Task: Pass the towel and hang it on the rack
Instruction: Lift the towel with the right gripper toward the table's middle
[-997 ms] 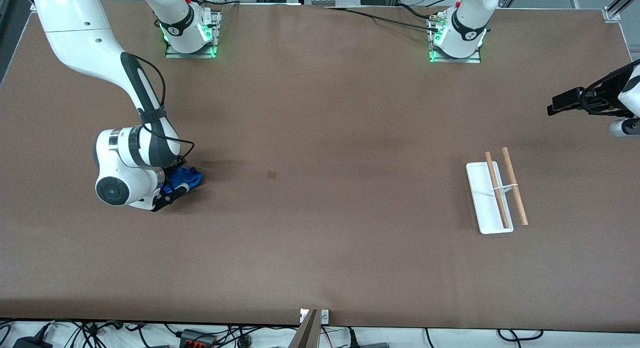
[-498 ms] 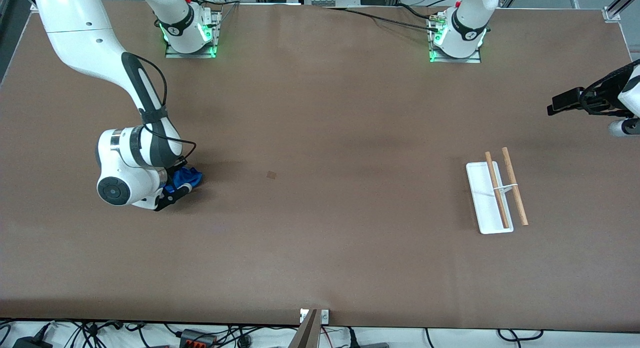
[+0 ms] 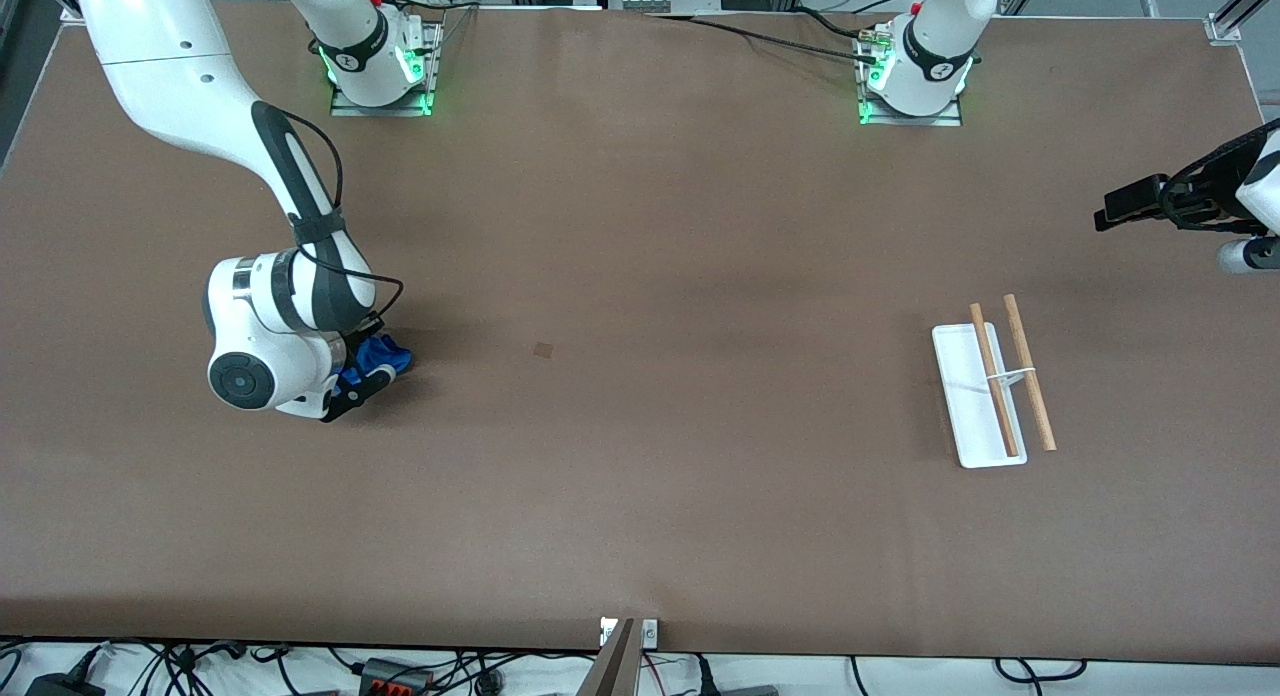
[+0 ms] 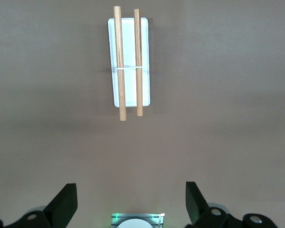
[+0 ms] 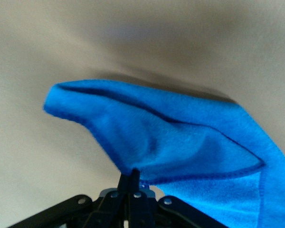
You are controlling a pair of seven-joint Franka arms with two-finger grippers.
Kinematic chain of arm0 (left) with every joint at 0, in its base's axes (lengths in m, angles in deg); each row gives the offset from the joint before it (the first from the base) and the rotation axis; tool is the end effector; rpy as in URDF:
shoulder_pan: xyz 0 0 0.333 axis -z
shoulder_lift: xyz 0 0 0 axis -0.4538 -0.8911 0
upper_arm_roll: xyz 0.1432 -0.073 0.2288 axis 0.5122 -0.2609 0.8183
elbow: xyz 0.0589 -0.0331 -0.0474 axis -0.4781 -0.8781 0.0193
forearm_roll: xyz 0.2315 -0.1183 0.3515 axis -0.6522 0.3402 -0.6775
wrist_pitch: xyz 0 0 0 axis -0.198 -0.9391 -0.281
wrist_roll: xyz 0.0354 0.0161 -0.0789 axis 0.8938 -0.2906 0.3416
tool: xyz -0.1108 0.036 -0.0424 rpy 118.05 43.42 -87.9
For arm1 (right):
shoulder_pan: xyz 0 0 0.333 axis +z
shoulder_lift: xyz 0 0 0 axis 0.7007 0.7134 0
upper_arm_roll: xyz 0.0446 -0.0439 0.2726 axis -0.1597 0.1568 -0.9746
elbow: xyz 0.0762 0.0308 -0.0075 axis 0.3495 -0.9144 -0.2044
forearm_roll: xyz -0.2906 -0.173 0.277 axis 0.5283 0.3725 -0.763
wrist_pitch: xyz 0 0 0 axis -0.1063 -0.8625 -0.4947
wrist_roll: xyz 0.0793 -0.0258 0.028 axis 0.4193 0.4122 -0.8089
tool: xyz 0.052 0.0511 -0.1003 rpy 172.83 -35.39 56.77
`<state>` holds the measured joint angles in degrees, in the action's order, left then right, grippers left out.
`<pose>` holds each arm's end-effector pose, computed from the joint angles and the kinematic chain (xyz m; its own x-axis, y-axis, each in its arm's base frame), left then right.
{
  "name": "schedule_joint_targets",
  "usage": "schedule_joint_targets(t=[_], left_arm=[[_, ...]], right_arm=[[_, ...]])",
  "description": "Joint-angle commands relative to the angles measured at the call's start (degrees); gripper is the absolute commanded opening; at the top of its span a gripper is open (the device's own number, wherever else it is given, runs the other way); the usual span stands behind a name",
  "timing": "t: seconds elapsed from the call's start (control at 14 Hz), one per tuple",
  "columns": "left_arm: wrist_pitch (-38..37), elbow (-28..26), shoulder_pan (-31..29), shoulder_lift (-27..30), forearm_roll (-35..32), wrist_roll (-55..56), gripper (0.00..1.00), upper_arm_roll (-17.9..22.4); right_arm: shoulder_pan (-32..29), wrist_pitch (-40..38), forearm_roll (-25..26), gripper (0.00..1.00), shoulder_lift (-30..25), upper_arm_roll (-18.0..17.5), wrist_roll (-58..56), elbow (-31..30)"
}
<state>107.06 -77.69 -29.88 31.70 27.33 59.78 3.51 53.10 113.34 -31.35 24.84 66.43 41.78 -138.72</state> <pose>0.5955 0.0383 0.5270 0.9821 0.0591 -0.1787 0.0706 -0.9958 0.0590 0.6273 0.0894 0.1252 0.7398 0.5402 -0.4012 0.5130 -0.8386 -0.1832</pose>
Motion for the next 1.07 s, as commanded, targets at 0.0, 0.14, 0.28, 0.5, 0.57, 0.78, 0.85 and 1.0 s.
schedule_joint_targets(t=[0.0,0.14,0.28,0.5,0.57,0.78,0.85,1.0], left_arm=[[-0.91,1.46,-0.09,-0.57,-0.47,-0.53,1.00,-0.09],[-0.91,1.46,-0.09,-0.57,-0.47,-0.53,1.00,-0.09],[-0.91,1.46,-0.09,-0.57,-0.47,-0.53,1.00,-0.09],[-0.91,1.46,-0.09,-0.57,-0.47,-0.53,1.00,-0.09],[-0.91,1.46,-0.09,-0.57,-0.47,-0.53,1.00,-0.09],[-1.00,1.46,-0.18,-0.57,-0.47,-0.44,1.00,-0.09],[-0.92,1.46,-0.10,-0.57,-0.47,-0.44,1.00,0.00],[-0.91,1.46,-0.18,-0.57,-0.47,-0.44,1.00,0.00]], right_arm=[[0.17,-4.03,-1.03,0.00,-2.87,-0.21,-0.46,2.72],[0.17,-10.19,-2.25,0.00,-3.58,-0.21,-0.10,7.90],[0.17,-16.07,-6.28,0.00,-3.67,-0.21,0.07,13.87],[1.04,-22.77,-11.29,0.00,-3.93,-0.64,3.06,22.49],[1.57,-22.95,-14.10,0.00,-4.02,-1.34,3.76,24.78],[2.28,-22.17,-22.27,0.00,-5.16,-7.04,13.56,28.92],[2.19,-21.47,-24.56,0.00,-5.16,-9.85,17.26,29.89],[2.45,-16.04,-26.17,0.00,-5.16,-16.35,23.42,33.49]])
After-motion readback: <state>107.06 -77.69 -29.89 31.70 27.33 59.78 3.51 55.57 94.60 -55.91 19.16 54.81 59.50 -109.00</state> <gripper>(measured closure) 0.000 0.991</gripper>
